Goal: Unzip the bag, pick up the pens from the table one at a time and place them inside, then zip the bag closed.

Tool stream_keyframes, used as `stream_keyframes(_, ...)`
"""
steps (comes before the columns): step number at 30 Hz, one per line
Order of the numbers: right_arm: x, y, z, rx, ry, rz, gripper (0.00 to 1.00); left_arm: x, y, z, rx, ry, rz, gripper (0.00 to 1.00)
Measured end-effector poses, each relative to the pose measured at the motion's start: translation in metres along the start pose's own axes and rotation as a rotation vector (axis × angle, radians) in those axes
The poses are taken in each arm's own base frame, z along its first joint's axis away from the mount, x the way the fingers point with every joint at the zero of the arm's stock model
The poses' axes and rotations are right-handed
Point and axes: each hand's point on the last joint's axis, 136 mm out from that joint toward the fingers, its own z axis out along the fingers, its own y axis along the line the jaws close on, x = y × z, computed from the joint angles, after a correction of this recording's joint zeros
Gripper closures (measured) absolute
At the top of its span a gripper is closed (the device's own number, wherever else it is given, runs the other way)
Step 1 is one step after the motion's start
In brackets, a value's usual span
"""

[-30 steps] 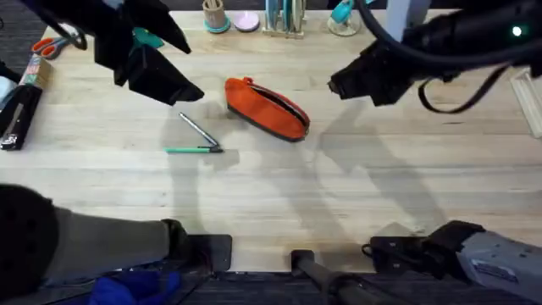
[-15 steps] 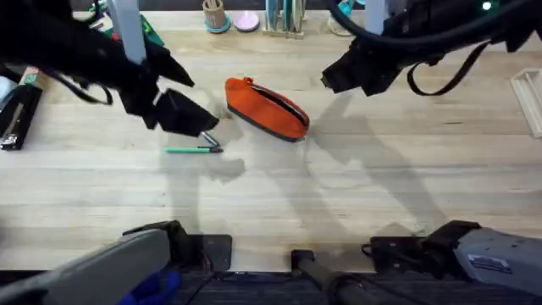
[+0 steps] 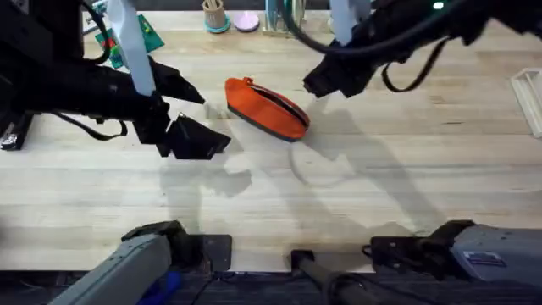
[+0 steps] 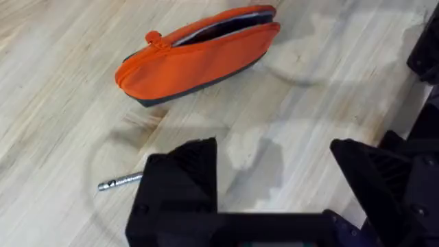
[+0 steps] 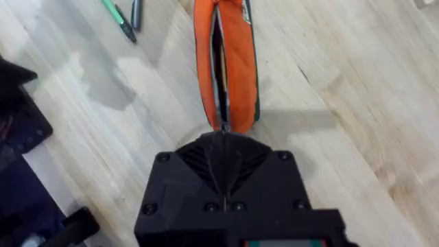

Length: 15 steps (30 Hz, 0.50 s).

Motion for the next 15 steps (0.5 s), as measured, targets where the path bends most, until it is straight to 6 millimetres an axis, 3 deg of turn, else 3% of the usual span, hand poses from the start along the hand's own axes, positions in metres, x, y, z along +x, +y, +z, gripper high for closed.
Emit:
stream_keyframes(10, 0.006, -0.005, 0.04, -0.038, 0.097, -0.036, 0.974, -0.002, -0.001, 0.0, 0.005, -0.011, 0.001, 0.006)
stream_keyframes(15, 0.009, 0.003, 0.055, -0.063, 0.133, -0.056, 0.973, -0.002, -0.001, 0.0, 0.007, -0.013, 0.001, 0.006)
